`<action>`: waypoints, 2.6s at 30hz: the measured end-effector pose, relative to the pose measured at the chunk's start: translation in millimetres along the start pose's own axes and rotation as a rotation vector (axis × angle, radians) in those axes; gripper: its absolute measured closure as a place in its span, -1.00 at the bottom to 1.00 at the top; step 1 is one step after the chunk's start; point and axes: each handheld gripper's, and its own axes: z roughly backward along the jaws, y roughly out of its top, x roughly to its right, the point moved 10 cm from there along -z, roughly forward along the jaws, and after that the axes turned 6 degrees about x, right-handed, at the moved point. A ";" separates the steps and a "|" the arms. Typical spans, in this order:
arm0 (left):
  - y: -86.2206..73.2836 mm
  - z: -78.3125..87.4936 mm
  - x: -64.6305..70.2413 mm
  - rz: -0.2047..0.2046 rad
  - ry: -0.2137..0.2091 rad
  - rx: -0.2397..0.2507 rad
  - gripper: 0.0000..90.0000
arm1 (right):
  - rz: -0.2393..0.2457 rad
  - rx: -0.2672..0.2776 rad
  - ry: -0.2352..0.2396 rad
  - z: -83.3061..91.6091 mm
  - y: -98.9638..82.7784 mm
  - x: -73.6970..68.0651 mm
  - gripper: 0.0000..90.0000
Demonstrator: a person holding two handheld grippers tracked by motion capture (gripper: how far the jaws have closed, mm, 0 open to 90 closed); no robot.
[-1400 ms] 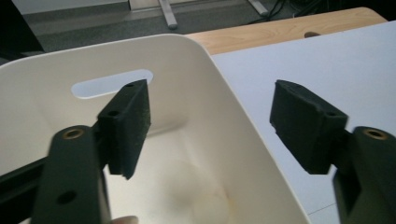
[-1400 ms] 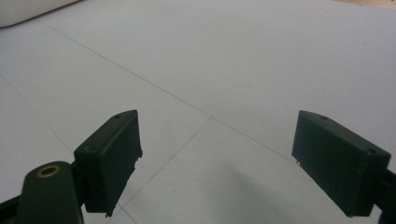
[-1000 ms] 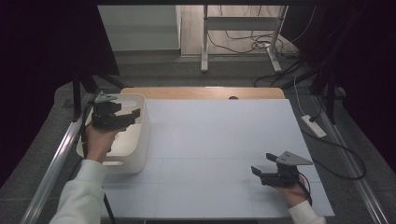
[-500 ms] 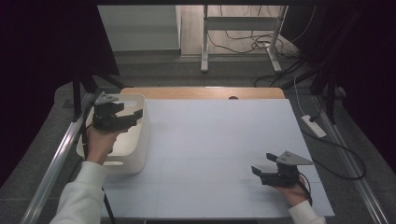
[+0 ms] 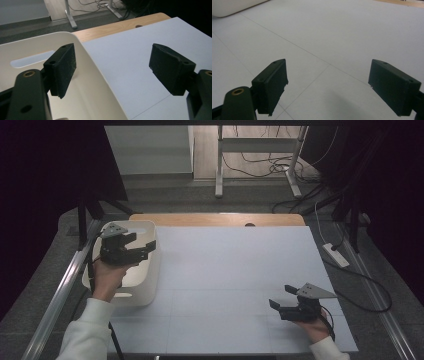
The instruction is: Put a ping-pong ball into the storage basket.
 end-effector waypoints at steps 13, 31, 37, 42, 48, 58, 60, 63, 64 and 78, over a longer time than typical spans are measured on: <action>-0.7 9.9 40.0 -0.039 -0.102 0.047 -0.50 | 0.001 0.000 0.000 -0.9 -0.4 0.1 -0.66; -20.6 5.3 93.9 -0.093 -0.238 0.040 -0.50 | 0.000 -0.005 -0.016 2.9 -1.3 2.1 -0.66; -28.6 2.8 114.8 -0.128 -0.279 0.036 -0.50 | -0.001 -0.007 -0.017 3.1 -2.0 1.9 -0.66; -38.6 1.6 127.1 -0.132 -0.307 0.035 -0.51 | 0.002 -0.006 -0.015 2.5 -2.1 1.3 -0.66; -56.4 -0.5 136.4 -0.101 -0.342 0.036 -0.51 | 0.003 -0.001 -0.011 2.9 -1.3 -0.9 -0.66; -92.8 -8.2 138.3 -0.116 -0.344 -0.002 -0.51 | 0.009 -0.002 -0.008 4.6 -1.0 -4.0 -0.66; -99.8 -7.8 135.9 -0.131 -0.332 -0.002 -0.51 | 0.010 -0.003 -0.005 4.5 -1.5 -4.6 -0.66; -109.6 -6.0 130.2 -0.127 -0.326 -0.007 -0.51 | -0.007 0.010 0.015 5.4 0.6 -7.8 -0.66; -112.5 -5.5 127.5 -0.120 -0.322 -0.009 -0.51 | -0.013 0.013 0.019 6.0 1.5 -8.8 -0.66; -153.4 2.0 93.4 -0.078 -0.285 -0.047 -0.50 | 0.011 0.006 0.039 3.0 0.8 -16.6 -0.66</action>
